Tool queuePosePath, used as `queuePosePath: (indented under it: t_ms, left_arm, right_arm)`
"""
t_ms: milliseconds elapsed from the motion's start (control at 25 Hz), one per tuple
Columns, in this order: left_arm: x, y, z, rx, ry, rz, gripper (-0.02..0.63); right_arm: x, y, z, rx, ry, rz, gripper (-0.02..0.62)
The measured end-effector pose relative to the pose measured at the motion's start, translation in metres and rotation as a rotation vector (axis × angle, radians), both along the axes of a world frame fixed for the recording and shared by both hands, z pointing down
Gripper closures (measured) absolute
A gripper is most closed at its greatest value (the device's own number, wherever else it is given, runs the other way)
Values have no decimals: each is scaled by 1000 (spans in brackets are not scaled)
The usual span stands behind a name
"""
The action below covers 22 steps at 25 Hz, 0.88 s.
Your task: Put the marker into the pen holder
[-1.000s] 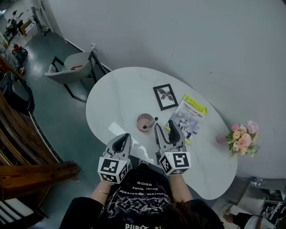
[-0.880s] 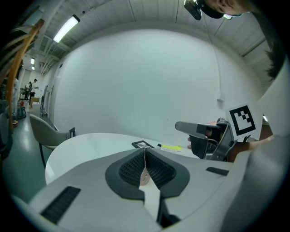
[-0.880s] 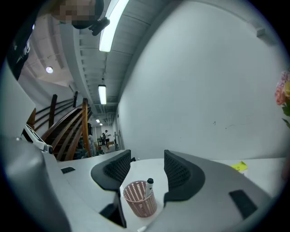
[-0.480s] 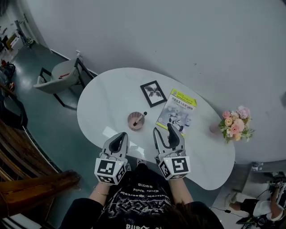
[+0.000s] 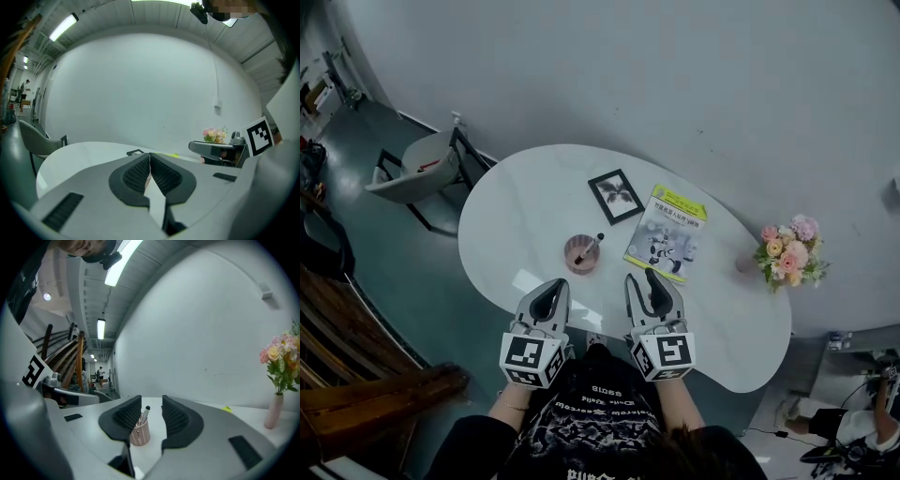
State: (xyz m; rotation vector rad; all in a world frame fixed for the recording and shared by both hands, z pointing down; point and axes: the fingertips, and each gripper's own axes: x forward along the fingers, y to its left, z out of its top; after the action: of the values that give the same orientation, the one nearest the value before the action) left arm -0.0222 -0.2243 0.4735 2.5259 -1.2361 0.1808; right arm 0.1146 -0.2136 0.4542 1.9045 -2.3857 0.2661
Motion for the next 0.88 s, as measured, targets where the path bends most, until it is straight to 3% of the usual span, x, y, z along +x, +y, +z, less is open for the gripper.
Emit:
queuePosePath:
  t_ms: [40, 360, 880]
  left_arm:
    - [0, 0, -1, 2, 1, 1, 581]
    - [-1, 6, -2, 11, 6, 9, 581]
    - [-3, 16, -1, 9, 7, 11, 581]
  right_arm:
    - [-2, 1, 1, -1, 6, -8, 456]
    - [-8, 10, 3, 5, 0, -16, 545]
    - [-8, 19, 3, 6, 6, 1, 566]
